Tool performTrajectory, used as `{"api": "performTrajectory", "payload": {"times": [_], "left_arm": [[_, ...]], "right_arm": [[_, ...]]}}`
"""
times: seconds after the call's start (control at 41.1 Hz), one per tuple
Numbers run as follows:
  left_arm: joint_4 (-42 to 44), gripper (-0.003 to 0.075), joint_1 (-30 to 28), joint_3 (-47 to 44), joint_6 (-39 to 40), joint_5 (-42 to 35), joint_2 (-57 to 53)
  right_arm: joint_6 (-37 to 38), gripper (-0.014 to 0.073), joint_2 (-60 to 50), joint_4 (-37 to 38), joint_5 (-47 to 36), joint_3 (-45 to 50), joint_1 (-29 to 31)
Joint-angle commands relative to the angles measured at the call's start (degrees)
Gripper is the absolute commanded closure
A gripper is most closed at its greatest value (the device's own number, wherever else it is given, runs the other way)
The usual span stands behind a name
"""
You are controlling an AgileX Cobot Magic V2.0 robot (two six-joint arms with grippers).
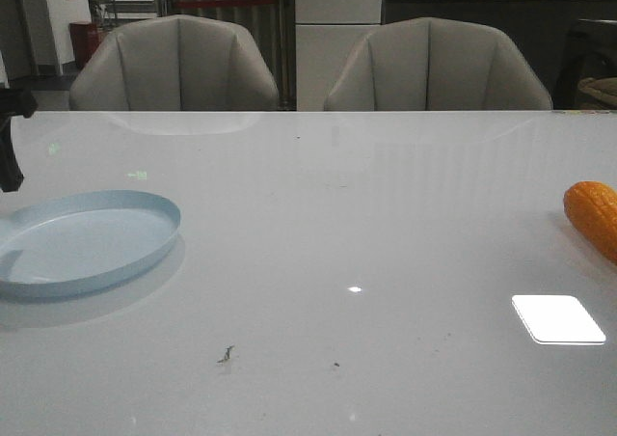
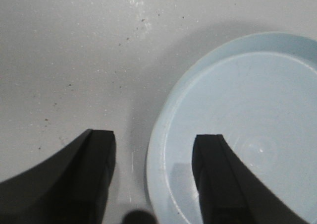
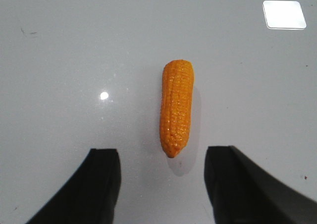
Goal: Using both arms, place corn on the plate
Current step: 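Lower the left gripper to the light blue plate's rim and grasp it, then lift the plate with the left gripper and carry it toward table center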
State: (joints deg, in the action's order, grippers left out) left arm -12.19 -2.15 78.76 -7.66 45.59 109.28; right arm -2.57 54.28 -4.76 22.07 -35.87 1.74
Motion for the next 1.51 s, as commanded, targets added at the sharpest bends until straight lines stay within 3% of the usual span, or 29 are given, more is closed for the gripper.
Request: {"api": "performTrajectory", "payload": {"times": [0.0,0.437,0.559,0.729,1.118,1.312,1.482], "left_arm": [[-2.0,0.0301,0.0,1.9,0.6,-0.8,-1.0],[-2.6,0.0309,0.0,1.9,0.5,-2.2,3.7],[-2.6,0.0409,0.0,1.9,0.5,-2.4,3.7],[-2.6,0.0634,0.0,1.9,0.5,-1.9,3.7],[-7.6,0.0619,0.0,8.3,0.5,5.5,3.7],[-17.2,0.0619,0.0,16.4,0.5,11.9,3.7],[-28.5,0.0619,1.6,20.9,0.5,12.9,3.7]], "right_arm": [[-0.6,0.0105,-0.3,0.4,-2.0,-2.0,0.0],[-0.6,0.0105,-0.3,0.4,-0.1,-2.0,0.0],[-0.6,0.0105,-0.3,0.4,-0.1,-2.0,0.0],[-0.6,0.0105,-0.3,0.4,-0.1,-2.0,0.0],[-0.6,0.0105,-0.3,0.4,-0.1,-2.0,0.0],[-0.6,0.0105,-0.3,0.4,-0.1,-2.0,0.0],[-0.6,0.0105,-0.3,0.4,-0.1,-2.0,0.0]]}}
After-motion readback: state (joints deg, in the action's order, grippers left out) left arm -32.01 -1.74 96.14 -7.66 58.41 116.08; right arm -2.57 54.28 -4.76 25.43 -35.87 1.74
